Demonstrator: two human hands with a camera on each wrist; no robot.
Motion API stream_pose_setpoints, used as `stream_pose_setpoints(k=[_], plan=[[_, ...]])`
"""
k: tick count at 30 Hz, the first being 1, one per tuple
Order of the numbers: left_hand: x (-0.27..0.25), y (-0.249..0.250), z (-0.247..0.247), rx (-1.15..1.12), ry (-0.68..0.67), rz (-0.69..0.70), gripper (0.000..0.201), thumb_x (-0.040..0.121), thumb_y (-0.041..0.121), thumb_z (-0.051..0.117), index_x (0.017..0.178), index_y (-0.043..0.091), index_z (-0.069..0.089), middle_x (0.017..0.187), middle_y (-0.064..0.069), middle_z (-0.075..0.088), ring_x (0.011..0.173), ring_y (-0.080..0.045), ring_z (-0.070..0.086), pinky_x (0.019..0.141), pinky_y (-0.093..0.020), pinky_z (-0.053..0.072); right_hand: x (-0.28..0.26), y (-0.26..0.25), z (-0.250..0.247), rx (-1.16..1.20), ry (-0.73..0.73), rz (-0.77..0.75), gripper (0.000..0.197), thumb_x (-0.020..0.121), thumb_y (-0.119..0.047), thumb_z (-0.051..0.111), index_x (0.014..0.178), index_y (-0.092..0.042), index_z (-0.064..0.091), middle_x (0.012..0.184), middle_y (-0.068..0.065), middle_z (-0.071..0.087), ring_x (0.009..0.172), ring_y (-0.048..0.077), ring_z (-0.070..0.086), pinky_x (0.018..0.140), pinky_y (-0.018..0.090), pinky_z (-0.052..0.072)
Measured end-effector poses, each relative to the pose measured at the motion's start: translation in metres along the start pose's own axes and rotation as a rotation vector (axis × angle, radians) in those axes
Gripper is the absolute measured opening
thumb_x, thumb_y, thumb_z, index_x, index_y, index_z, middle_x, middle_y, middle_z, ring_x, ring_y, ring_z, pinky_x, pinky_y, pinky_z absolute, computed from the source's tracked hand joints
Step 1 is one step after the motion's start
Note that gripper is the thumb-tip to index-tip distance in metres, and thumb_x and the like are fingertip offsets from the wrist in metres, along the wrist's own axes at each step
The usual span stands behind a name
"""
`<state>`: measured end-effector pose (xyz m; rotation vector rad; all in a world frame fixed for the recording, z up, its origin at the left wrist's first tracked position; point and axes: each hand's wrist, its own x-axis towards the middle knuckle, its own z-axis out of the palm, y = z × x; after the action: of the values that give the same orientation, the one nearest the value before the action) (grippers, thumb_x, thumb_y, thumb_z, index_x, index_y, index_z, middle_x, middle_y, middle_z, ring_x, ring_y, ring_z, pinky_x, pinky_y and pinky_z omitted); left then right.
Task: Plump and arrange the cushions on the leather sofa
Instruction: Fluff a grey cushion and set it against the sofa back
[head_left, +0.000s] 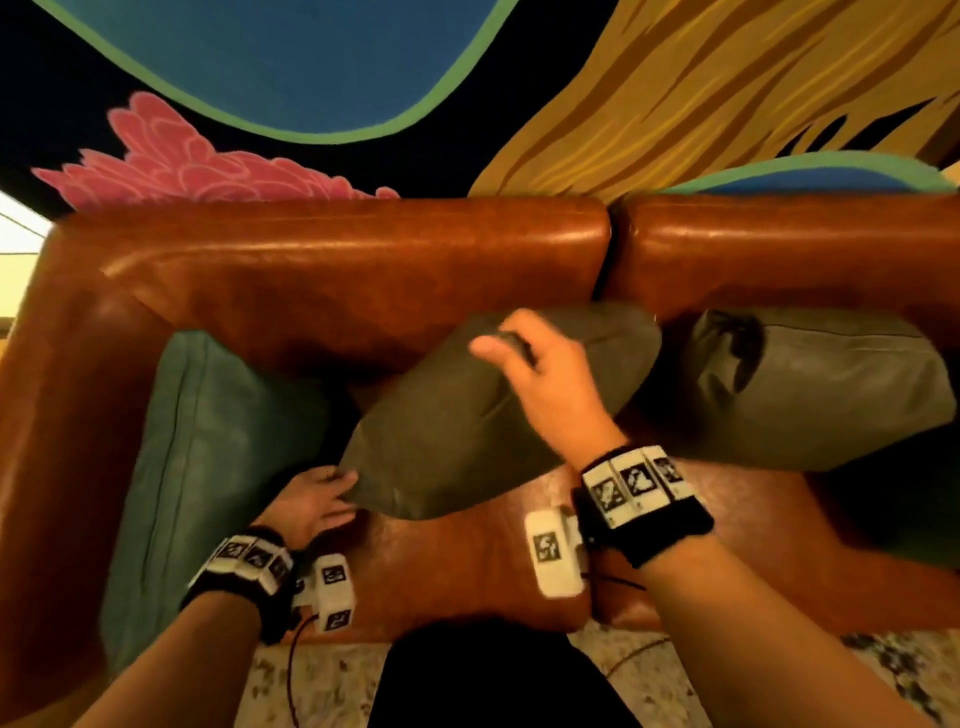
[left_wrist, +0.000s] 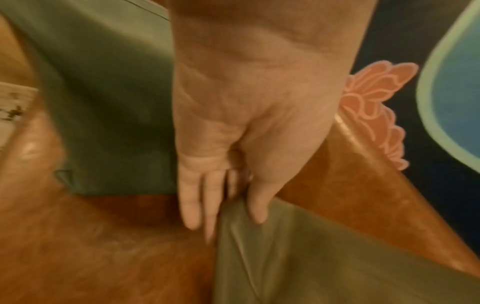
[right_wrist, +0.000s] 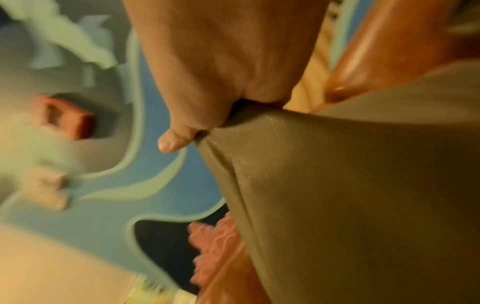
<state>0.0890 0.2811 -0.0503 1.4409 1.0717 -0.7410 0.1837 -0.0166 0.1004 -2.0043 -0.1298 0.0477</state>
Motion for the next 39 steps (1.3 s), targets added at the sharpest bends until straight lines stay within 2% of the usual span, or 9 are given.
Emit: stream_pose_setpoints(k=[6, 11, 15, 19, 22, 24, 29, 32, 39], plan=[[-0.002, -0.049, 0.003, 0.123, -0.038, 0.023, 0.025, 0.102, 0.026, 0.054, 0.124, 0.015, 0.060, 0.121, -0.013, 0.069, 0.100, -0.033, 0.065, 0.092, -0.045, 0.051, -0.097, -0.026, 0.045, -0.346, -0.510, -0.244, 0.030, 0.093, -0.056, 0.050, 0.095, -0.026, 0.047, 0.093, -0.003, 0.062, 0.092, 0.019, 0.062, 0.069, 0.039, 0.049], [-0.014, -0.043, 0.060, -0.098, -0.307, 0.044, 0.076, 0.070, 0.073, 0.071, 0.132, 0.032, 0.057, 0.125, -0.005, 0.072, 0.113, -0.031, 0.067, 0.104, -0.056, 0.047, -0.169, 0.060, 0.068, -0.441, -0.860, 0.075, 0.023, 0.095, -0.040, 0.051, 0.110, -0.022, 0.049, 0.119, 0.005, 0.059, 0.115, 0.027, 0.055, 0.086, 0.040, 0.045], [-0.015, -0.041, 0.104, 0.029, -0.367, 0.047, 0.064, 0.084, 0.038, 0.079, 0.138, 0.042, 0.045, 0.137, -0.001, 0.061, 0.121, -0.029, 0.063, 0.096, -0.059, 0.053, -0.187, 0.112, 0.060, -0.240, -0.931, 0.316, 0.034, 0.091, -0.048, 0.055, 0.115, -0.025, 0.060, 0.117, 0.001, 0.063, 0.109, 0.015, 0.060, 0.093, 0.029, 0.045], [-0.008, -0.031, 0.120, 0.259, -0.247, 0.111, 0.082, 0.087, 0.036, 0.075, 0.152, 0.041, 0.024, 0.156, -0.002, 0.042, 0.128, -0.026, 0.054, 0.087, -0.051, 0.057, -0.167, 0.136, 0.002, 0.278, -0.236, 0.703, 0.017, 0.098, -0.010, 0.056, 0.090, -0.017, 0.070, 0.079, 0.000, 0.071, 0.074, 0.013, 0.066, 0.065, 0.020, 0.050], [-0.011, -0.021, 0.132, 0.458, -0.315, 0.101, 0.080, 0.096, 0.033, 0.065, 0.158, 0.042, 0.015, 0.161, 0.000, 0.030, 0.131, -0.024, 0.046, 0.080, -0.039, 0.053, -0.161, 0.199, -0.060, 0.189, 0.361, 0.999, 0.021, 0.100, -0.010, 0.046, 0.099, -0.020, 0.064, 0.087, 0.005, 0.065, 0.095, 0.042, 0.064, 0.066, 0.030, 0.047], [-0.013, -0.016, 0.143, 0.456, -0.386, 0.116, 0.066, 0.099, 0.039, 0.058, 0.156, 0.043, 0.023, 0.162, 0.002, 0.029, 0.140, -0.022, 0.041, 0.088, -0.043, 0.053, -0.166, 0.226, -0.067, 0.309, 0.266, 1.213, 0.026, 0.104, -0.018, 0.041, 0.121, -0.022, 0.060, 0.109, 0.007, 0.063, 0.115, 0.041, 0.059, 0.082, 0.040, 0.051], [-0.007, -0.011, 0.162, 0.305, -0.332, 0.139, 0.076, 0.089, 0.068, 0.054, 0.154, 0.037, 0.032, 0.152, 0.011, 0.044, 0.134, -0.013, 0.047, 0.107, -0.045, 0.047, -0.168, 0.222, -0.045, 0.603, 0.013, 1.178, 0.024, 0.101, -0.017, 0.049, 0.117, -0.021, 0.066, 0.097, 0.002, 0.075, 0.089, 0.022, 0.069, 0.072, 0.031, 0.050], [0.008, -0.004, 0.140, 0.128, -0.164, 0.061, 0.067, 0.087, 0.071, 0.054, 0.143, 0.035, 0.050, 0.136, 0.002, 0.063, 0.121, -0.022, 0.061, 0.094, -0.039, 0.055, -0.169, 0.219, -0.032, 0.660, -0.009, 1.114, 0.031, 0.099, -0.013, 0.055, 0.130, -0.019, 0.059, 0.113, 0.009, 0.069, 0.095, 0.023, 0.068, 0.081, 0.036, 0.055], [0.013, 0.013, 0.094, 0.259, -0.400, 0.047, 0.047, 0.101, 0.043, 0.051, 0.147, 0.045, 0.041, 0.139, 0.005, 0.058, 0.122, -0.027, 0.061, 0.085, -0.045, 0.059, -0.164, 0.235, -0.011, 0.737, -0.069, 1.096, 0.054, 0.094, -0.015, 0.065, 0.142, -0.035, 0.050, 0.138, -0.005, 0.061, 0.122, 0.025, 0.062, 0.092, 0.044, 0.055]])
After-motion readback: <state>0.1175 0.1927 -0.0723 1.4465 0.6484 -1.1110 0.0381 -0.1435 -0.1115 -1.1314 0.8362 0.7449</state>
